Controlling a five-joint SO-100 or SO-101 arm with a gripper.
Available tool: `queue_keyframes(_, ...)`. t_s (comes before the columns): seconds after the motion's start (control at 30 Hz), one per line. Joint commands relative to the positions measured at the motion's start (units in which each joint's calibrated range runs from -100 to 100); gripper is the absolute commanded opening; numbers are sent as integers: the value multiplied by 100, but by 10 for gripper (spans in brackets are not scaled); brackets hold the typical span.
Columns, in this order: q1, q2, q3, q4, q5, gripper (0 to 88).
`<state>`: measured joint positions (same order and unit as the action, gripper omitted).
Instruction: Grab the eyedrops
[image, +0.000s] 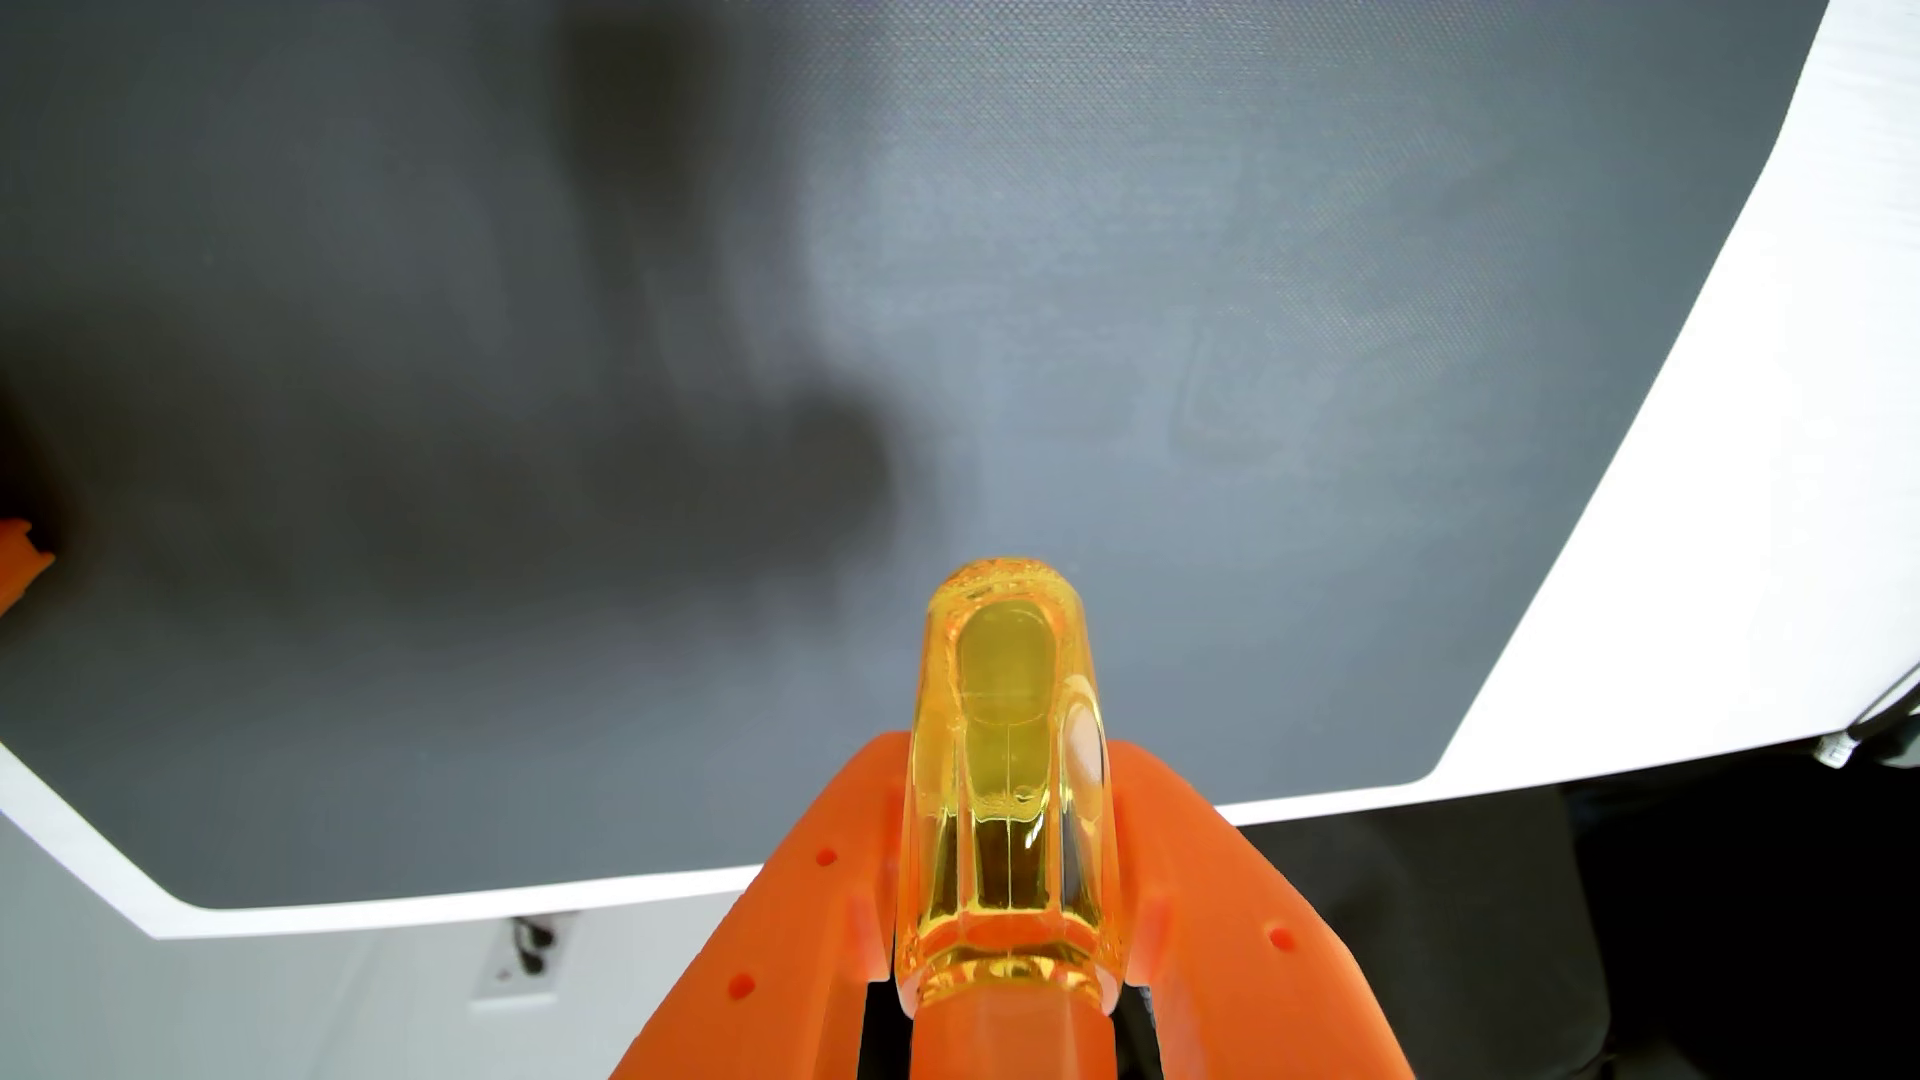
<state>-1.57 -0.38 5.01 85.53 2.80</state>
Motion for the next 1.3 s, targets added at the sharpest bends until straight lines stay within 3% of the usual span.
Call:
queue_keyframes(0.0, -34, -263, -82, -102, 21, 12)
queue_keyframes(1.27, -92, -204, -55, -171, 89, 60)
